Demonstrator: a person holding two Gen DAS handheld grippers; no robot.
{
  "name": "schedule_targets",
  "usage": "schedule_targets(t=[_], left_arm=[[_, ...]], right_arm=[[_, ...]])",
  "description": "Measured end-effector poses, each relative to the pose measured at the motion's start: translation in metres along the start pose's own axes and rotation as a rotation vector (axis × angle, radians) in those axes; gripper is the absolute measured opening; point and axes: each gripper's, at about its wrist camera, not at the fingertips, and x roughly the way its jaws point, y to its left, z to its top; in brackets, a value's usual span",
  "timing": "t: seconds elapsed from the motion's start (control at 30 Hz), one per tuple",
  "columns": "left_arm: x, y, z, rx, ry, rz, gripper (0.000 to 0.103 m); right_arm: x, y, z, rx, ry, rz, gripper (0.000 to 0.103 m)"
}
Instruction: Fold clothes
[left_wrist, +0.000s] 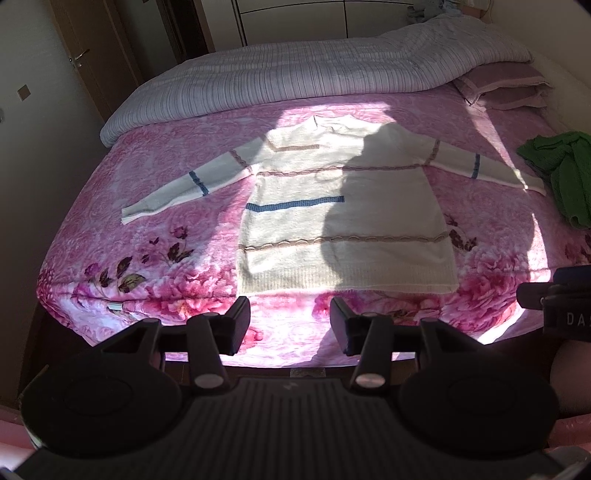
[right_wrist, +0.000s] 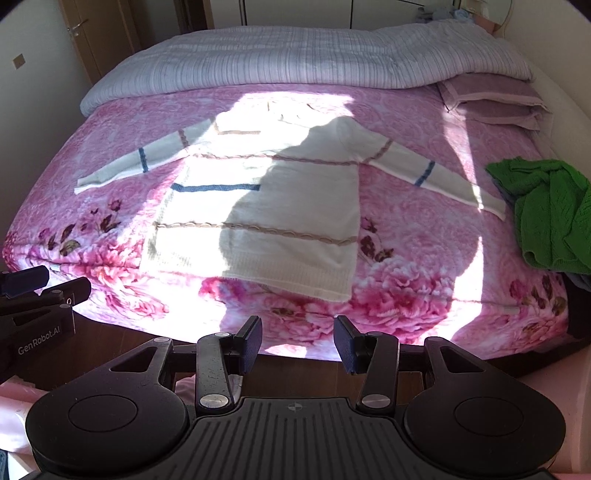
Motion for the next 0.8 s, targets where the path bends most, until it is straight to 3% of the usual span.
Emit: schedule_targets(t=[0.8], left_arm=[[0.02,-0.002,0.02,-0.036,0.017,0.006,0.043]], right_arm=[[0.021,-0.018,0.02,0.026,0.016,0.038,0.047]])
